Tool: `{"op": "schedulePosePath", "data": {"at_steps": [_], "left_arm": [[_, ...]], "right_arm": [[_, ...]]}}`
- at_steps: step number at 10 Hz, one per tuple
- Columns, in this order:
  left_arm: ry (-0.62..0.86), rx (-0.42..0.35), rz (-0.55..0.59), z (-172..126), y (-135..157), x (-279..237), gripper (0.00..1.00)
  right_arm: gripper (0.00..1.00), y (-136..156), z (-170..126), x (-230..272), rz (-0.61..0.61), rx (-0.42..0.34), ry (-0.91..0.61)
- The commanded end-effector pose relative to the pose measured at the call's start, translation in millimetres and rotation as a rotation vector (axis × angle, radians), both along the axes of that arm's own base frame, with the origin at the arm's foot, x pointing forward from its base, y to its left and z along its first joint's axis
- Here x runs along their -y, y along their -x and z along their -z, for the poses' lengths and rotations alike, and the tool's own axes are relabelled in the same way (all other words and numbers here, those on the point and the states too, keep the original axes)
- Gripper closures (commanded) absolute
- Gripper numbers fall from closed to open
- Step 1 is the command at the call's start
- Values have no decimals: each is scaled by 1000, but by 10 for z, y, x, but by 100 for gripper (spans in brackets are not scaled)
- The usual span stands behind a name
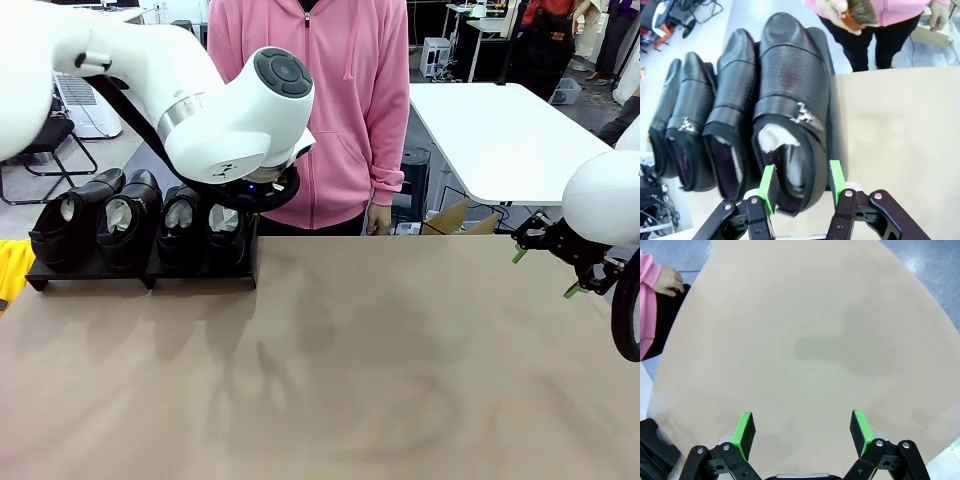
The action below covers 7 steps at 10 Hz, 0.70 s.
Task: Organize the shoes by placing them on the stand.
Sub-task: Place the Shoe from the middle of the table onto the Shoes Stand.
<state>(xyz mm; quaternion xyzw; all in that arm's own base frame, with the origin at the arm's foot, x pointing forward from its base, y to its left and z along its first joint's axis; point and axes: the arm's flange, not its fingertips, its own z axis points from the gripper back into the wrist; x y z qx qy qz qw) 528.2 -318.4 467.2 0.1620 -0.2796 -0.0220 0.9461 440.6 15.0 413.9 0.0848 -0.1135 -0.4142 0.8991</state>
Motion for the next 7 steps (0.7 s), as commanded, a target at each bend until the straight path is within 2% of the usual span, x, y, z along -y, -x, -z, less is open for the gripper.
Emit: {"op": "schedulePosePath", "data": {"at_steps": [1, 2, 7], "left_arm": [[-29, 38, -22, -6, 265, -94, 45], [0, 0, 0, 0, 0, 0, 45], [0, 0, 0, 0, 0, 0, 45]], "right_arm": [[0, -4, -19, 6, -8, 11, 5], [0, -4, -19, 6, -8, 11, 5], [0, -4, -19, 6, -8, 11, 5]]}}
